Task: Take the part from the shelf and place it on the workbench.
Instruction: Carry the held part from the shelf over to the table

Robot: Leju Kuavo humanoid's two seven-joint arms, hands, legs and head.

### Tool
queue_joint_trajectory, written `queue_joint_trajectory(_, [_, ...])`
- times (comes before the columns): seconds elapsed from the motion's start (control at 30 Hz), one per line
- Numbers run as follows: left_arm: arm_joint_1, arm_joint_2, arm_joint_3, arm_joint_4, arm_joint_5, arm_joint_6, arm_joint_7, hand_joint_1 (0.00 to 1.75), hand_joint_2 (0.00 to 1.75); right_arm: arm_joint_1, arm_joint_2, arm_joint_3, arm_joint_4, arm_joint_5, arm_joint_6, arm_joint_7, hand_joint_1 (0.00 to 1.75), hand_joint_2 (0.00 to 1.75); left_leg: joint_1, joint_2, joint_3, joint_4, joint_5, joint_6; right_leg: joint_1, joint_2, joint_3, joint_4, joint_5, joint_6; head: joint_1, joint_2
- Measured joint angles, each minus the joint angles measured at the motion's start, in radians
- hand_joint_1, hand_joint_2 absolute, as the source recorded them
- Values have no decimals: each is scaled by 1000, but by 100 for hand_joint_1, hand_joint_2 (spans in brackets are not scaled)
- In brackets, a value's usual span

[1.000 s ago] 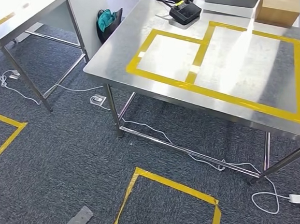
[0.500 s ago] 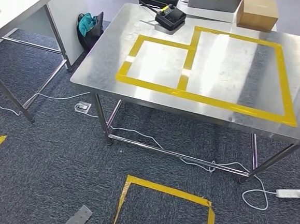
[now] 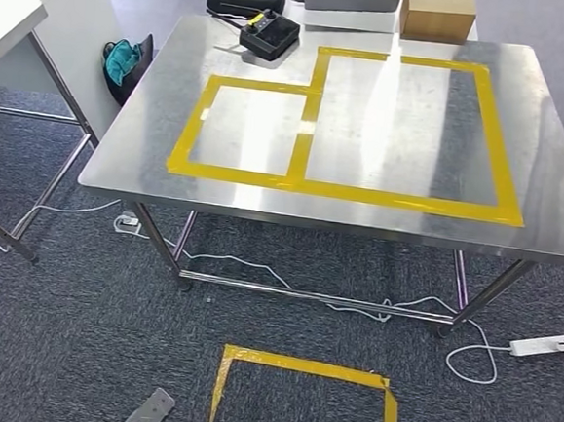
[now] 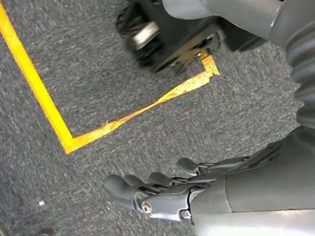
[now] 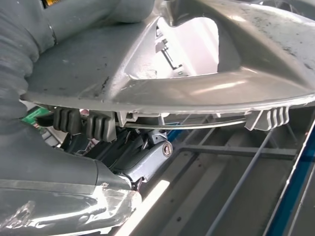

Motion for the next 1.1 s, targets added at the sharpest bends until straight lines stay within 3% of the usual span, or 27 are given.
queue_joint_trajectory(0.03, [1,0,0,0,0,0,0,0,175,0,0,0,0,1,0,1,169,175,0,-1,-13,-5,14,3,1,4,8,0,-6,0,0,0])
queue_joint_trajectory(0.07, [2,0,1,0,0,0,0,0,175,0,0,0,0,2,0,1,169,175,-1,-1,-7,-45,53,8,2,8,18,0,-13,1,0,0])
queue_joint_trajectory(0.13, [2,1,1,0,0,0,0,0,175,0,0,0,0,5,0,4,169,175,-6,-4,29,-166,144,21,4,13,40,-1,-28,5,1,0])
queue_joint_trajectory(0.17, [1,1,2,0,0,0,0,0,175,0,0,0,0,8,0,6,169,175,-9,-6,46,-218,163,27,5,15,47,-1,-34,9,0,0])
queue_joint_trajectory(0.3, [0,1,3,0,-1,0,0,0,175,5,0,1,0,19,0,13,169,175,-10,-10,77,-279,170,44,6,16,59,-7,-41,37,-1,0])
queue_joint_trajectory(0.37, [-1,1,4,0,-1,0,0,0,175,7,0,3,0,27,0,18,169,175,-6,-10,96,-283,170,54,7,5,48,39,-65,45,2,0])
queue_joint_trajectory(0.47, [0,1,5,0,0,0,0,0,175,8,0,6,0,38,0,24,169,175,-5,-9,115,-284,155,60,7,-8,-60,218,-138,50,7,0])
queue_joint_trajectory(0.5, [1,1,6,0,0,0,0,0,175,9,0,8,0,39,0,25,169,175,-5,-9,121,-284,149,60,6,-9,-93,259,-149,52,8,0])
queue_joint_trajectory(0.53, [2,1,6,0,0,0,0,0,175,11,0,9,0,40,0,26,169,175,-4,-9,129,-284,142,60,6,-9,-110,266,-140,53,8,0])
queue_joint_trajectory(0.57, [3,0,6,0,0,0,0,0,175,13,0,11,0,41,0,27,169,175,-4,-9,139,-284,135,59,6,-10,-108,236,-110,53,8,0])
queue_joint_trajectory(0.63, [3,0,7,0,0,0,0,0,175,15,0,14,0,44,0,28,169,175,-3,-10,164,-283,117,53,7,-14,-69,112,-20,54,8,0])
queue_joint_trajectory(0.67, [2,0,7,0,0,0,0,0,175,15,0,15,0,46,0,29,169,175,-4,-10,173,-282,108,48,8,-18,-50,57,3,50,8,0])
queue_joint_trajectory(0.7, [2,0,7,0,0,0,0,0,175,15,0,15,0,47,1,29,169,175,-6,-9,178,-283,100,42,9,-21,-36,22,16,45,9,0])
queue_joint_trajectory(0.8, [0,1,7,0,0,0,0,0,175,19,0,16,0,49,0,29,169,175,-9,-7,187,-282,95,26,10,-18,-20,5,16,21,8,0])
queue_joint_trajectory(0.87, [-2,2,7,0,0,0,0,0,175,19,0,16,0,50,0,30,169,175,-8,-8,169,-239,86,16,5,-15,-8,3,12,9,4,0])
queue_joint_trajectory(1.0, [-1,2,7,0,0,0,0,0,175,19,1,18,0,57,0,33,169,175,-3,-9,20,-15,-1,2,5,-10,8,2,-7,-4,-1,0])
queue_joint_trajectory(1.03, [1,2,7,0,0,0,0,0,175,19,1,20,0,57,0,33,169,175,-4,-9,-2,2,3,3,5,-8,14,2,-12,-4,-2,0])
queue_joint_trajectory(1.1, [2,2,7,0,0,0,0,0,175,19,1,22,0,58,0,34,169,175,-6,-9,7,-70,75,12,7,-5,33,1,-25,-3,-2,0])
